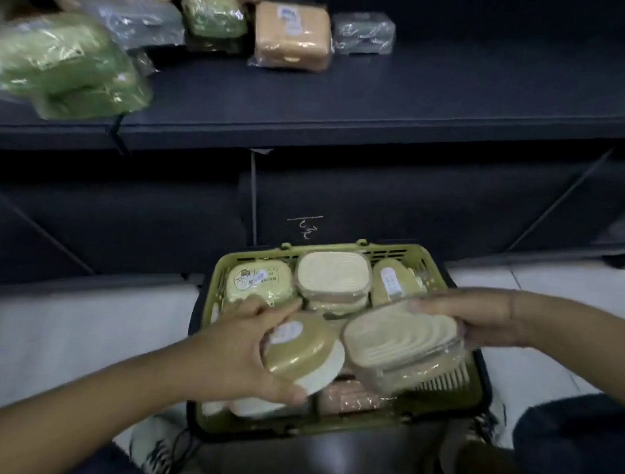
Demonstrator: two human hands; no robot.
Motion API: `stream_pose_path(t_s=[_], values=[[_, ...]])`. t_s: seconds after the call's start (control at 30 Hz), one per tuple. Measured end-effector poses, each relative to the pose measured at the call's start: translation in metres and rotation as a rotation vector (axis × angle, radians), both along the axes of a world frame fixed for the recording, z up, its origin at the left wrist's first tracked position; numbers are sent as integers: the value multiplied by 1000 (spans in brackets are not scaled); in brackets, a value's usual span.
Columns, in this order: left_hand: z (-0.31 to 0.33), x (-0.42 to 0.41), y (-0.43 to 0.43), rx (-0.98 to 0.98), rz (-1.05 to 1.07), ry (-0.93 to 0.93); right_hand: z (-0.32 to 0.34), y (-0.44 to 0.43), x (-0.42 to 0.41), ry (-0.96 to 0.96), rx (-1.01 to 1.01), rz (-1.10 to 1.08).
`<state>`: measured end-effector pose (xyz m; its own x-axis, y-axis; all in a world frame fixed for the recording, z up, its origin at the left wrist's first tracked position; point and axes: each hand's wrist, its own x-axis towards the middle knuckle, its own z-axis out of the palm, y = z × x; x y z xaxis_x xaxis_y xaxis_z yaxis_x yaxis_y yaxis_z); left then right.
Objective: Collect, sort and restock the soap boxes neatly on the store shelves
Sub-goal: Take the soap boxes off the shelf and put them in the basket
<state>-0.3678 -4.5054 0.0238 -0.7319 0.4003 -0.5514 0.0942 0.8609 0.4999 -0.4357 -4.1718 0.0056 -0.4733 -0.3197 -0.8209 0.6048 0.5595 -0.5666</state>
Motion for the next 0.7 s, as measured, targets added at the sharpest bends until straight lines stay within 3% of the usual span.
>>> stream_pose_path(t_s=[0.07, 0.13, 0.23, 0.4, 0.5, 0.7], values=[[-26, 15, -1, -64, -30, -197, -33, -13, 18, -165, 55, 36], [-44, 23, 1, -94, -33, -251, -54, -25, 31, -225, 106, -11], [-62, 25, 0, -29, 67, -216, -77, -36, 40, -119, 194, -42], [-73, 25, -8, 30, 77, -167, -73, -47, 49, 185, 156, 237], [-71, 22, -8, 90, 81, -137, -74, -43, 54, 256, 217, 423], [-83, 16, -20, 158, 0, -316, -82, -33, 45, 254, 250, 508]])
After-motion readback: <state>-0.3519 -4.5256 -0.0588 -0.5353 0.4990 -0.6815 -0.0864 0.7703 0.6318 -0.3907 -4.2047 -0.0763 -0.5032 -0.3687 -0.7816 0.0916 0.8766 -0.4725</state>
